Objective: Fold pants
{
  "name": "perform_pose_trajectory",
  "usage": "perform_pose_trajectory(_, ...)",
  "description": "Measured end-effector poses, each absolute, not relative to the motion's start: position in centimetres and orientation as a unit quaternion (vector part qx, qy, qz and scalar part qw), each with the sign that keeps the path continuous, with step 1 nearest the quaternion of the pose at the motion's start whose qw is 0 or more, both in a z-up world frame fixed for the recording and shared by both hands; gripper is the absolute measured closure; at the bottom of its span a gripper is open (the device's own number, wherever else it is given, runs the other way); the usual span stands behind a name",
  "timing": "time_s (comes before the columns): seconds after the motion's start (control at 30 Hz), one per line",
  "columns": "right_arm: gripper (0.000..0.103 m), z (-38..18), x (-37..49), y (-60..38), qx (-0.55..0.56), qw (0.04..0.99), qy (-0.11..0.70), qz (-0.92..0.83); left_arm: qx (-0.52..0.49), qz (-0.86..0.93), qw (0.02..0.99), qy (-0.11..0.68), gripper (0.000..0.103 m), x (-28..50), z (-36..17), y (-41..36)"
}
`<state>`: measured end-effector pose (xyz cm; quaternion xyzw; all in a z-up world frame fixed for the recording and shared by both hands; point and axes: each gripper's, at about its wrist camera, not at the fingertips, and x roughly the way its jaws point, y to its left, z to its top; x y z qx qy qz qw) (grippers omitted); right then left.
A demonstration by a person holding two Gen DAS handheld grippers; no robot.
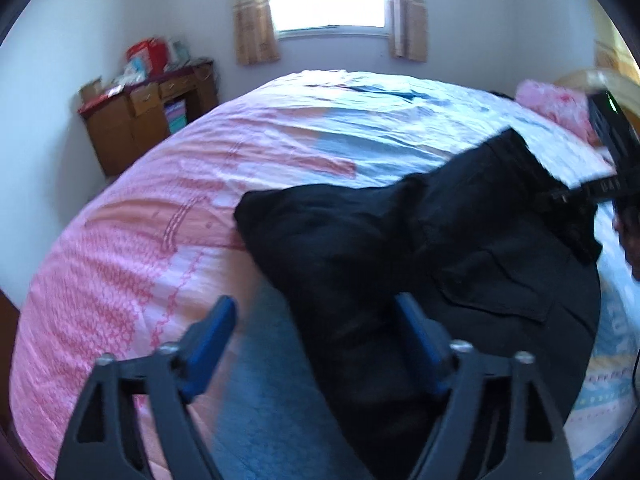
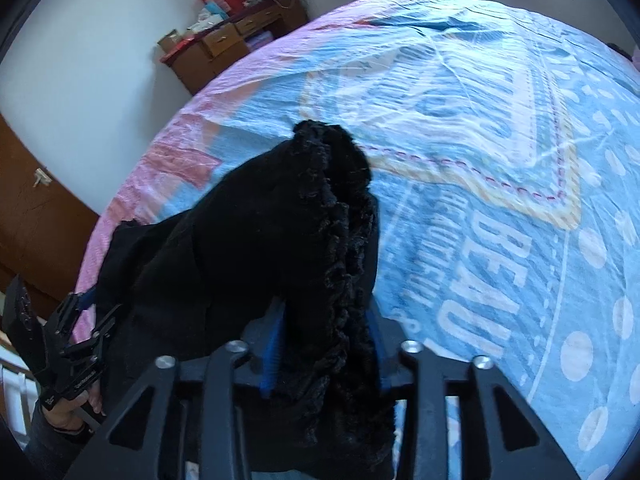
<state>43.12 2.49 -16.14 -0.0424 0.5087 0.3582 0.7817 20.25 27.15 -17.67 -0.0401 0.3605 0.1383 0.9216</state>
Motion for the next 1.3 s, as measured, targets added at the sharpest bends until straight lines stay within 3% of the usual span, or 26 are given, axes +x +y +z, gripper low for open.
perform_pose_trajectory(0.07, 0.047, -16.4, 43.3, 2.2, -0.035, 0.782, 0.511, 0.356, -0.057, 0.151, 0.916, 0.367, 0.002, 20.3, -17.8, 27.9)
perform_pose_trajectory(0.27, 0.035, -16.2, 42.8, 2.1, -0.052, 0.8, 0.494, 0.336, -0.058, 0.158, 0.911, 0.377, 0.002, 20.3, -17.5, 27.6)
perform_pose_trajectory(0.5, 0.034, -12.9, 41.7, -0.3, -0.036, 0.848, 0.443, 0.287, -0.032, 0.163, 0.916, 0.366, 0.002, 18.8, -14.9, 26.4)
perform_pose_trajectory(0.77, 0.034, -11.2, 38.6, -1.3, -0.042, 0.849, 0.445, 0.283, -0.03, 0.158, 0.924, 0.346, 0.002, 15.7, -12.2, 24.6)
perform_pose_trajectory(1.3, 0.031, -4.8, 19.5, -6.0, -0.055, 0.905, 0.299, 0.298, -0.019, 0.11, 0.957, 0.267, 0.0, 5.7, -6.9, 18.2)
